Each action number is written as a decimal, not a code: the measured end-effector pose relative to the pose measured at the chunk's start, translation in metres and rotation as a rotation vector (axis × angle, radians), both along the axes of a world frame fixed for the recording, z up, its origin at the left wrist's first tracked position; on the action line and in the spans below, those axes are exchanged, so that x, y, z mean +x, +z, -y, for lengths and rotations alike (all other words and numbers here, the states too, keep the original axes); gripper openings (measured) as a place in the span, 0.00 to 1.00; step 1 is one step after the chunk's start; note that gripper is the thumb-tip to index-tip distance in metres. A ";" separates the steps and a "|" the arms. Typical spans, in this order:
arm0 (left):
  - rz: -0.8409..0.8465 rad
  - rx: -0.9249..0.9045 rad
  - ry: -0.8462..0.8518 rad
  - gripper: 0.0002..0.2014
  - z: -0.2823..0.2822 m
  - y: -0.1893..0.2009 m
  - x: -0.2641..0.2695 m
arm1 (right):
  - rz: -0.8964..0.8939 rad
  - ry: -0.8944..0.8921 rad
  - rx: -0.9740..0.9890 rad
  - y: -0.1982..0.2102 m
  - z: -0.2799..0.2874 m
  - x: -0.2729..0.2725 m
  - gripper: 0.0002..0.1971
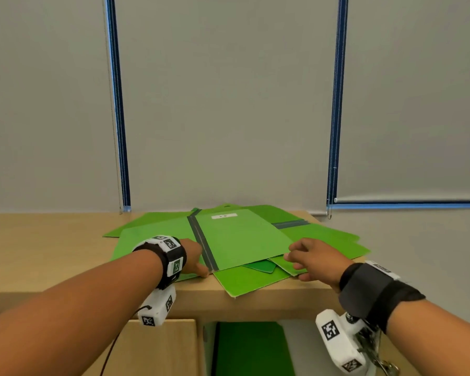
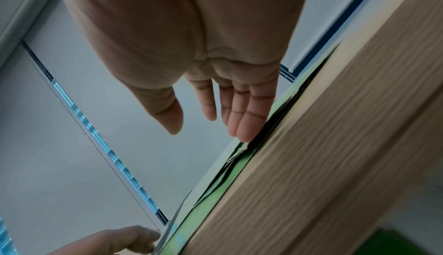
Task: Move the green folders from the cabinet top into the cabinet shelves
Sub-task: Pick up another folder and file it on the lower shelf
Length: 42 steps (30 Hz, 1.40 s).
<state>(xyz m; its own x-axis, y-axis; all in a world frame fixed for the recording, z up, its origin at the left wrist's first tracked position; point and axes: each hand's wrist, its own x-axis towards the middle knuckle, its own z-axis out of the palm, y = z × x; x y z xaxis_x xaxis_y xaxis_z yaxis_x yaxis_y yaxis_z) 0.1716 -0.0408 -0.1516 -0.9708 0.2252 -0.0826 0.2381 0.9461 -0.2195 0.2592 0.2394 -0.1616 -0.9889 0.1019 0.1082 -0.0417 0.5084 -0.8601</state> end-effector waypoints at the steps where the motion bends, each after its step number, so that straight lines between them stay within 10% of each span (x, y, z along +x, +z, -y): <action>1: -0.003 -0.047 -0.019 0.34 0.001 0.001 0.011 | -0.003 -0.010 0.018 0.001 0.001 0.001 0.14; 6: -0.105 -0.087 -0.062 0.27 0.009 0.002 0.051 | -0.016 -0.074 0.161 0.008 0.007 0.001 0.18; 13: -0.298 0.277 -0.145 0.49 0.026 0.020 0.086 | 0.104 -0.141 0.267 0.016 0.021 -0.005 0.27; 22: -0.651 0.946 -0.274 0.37 0.034 0.071 0.143 | 0.088 -0.043 -0.075 0.003 0.054 -0.010 0.36; 26: -0.572 1.366 -0.298 0.35 0.034 0.065 0.154 | 0.088 0.000 -0.341 -0.003 0.064 -0.011 0.39; 30: -0.308 1.850 -0.346 0.26 0.028 0.052 0.168 | 0.057 0.108 -0.782 0.002 0.063 -0.008 0.20; 37: -0.155 1.511 -0.389 0.42 0.047 0.016 0.168 | -0.230 -0.119 -0.835 0.011 0.029 -0.007 0.18; 42: -0.059 1.661 -0.094 0.34 0.046 -0.001 0.149 | -0.334 -0.149 -0.698 0.002 0.016 0.011 0.22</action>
